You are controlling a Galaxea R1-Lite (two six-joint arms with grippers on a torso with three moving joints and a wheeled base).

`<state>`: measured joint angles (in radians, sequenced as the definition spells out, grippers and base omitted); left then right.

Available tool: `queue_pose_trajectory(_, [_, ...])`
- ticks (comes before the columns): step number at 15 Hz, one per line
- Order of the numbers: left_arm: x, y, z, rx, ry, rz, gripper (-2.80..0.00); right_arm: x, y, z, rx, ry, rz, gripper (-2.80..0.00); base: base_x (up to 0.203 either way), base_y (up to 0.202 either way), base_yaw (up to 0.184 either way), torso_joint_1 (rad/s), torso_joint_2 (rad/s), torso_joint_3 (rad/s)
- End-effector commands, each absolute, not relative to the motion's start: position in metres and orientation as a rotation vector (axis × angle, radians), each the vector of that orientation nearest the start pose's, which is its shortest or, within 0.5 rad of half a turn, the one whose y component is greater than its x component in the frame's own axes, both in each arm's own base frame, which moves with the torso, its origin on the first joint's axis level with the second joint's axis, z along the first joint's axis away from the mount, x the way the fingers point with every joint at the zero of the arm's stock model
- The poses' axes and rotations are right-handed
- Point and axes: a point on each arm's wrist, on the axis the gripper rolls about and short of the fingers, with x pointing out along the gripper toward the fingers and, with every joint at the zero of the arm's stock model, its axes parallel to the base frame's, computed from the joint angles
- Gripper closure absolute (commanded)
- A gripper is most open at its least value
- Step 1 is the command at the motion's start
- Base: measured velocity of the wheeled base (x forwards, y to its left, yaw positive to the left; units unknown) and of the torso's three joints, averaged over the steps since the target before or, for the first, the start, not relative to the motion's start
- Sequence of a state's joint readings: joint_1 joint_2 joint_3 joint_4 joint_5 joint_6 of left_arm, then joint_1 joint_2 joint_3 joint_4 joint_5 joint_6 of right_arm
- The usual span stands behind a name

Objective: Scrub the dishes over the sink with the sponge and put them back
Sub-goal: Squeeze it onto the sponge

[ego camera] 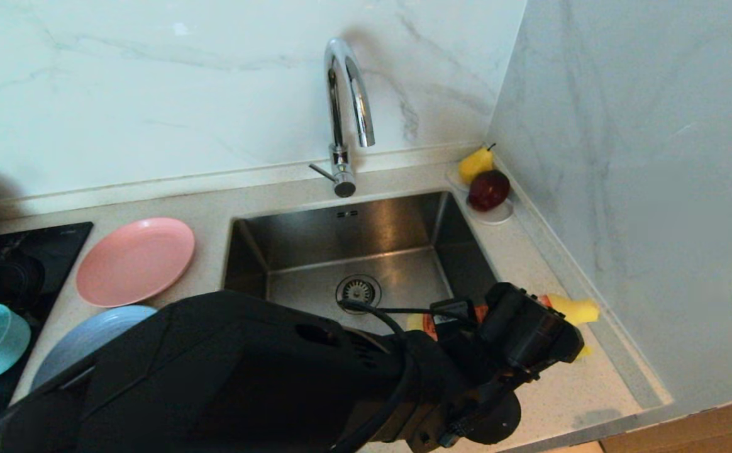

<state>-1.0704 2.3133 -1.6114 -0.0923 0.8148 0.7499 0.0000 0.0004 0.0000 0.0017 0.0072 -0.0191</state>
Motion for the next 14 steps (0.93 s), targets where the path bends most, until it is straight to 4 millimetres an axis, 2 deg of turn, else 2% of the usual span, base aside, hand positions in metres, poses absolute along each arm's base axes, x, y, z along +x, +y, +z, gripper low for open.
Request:
queue_pose_trajectory(1, [0.240,-0.404,0.101,1.261,0.266,-0.367,0.00,-0.023,0.000,0.075,-0.020,0.001,0.008,0.00,0.000,0.000,0.000,0.000,0.00,0.000])
queue_pose_trajectory(7, [0.240,-0.404,0.091,1.362,0.292,-0.344,0.00,-0.023,0.000,0.075,-0.020,0.001,0.008,0.00,0.000,0.000,0.000,0.000,0.00,0.000])
queue_pose_trajectory(14, [0.240,-0.408,0.087,1.438,0.295,-0.324,0.00,-0.023,0.000,0.075,-0.020,0.001,0.008,0.00,0.000,0.000,0.000,0.000,0.00,0.000])
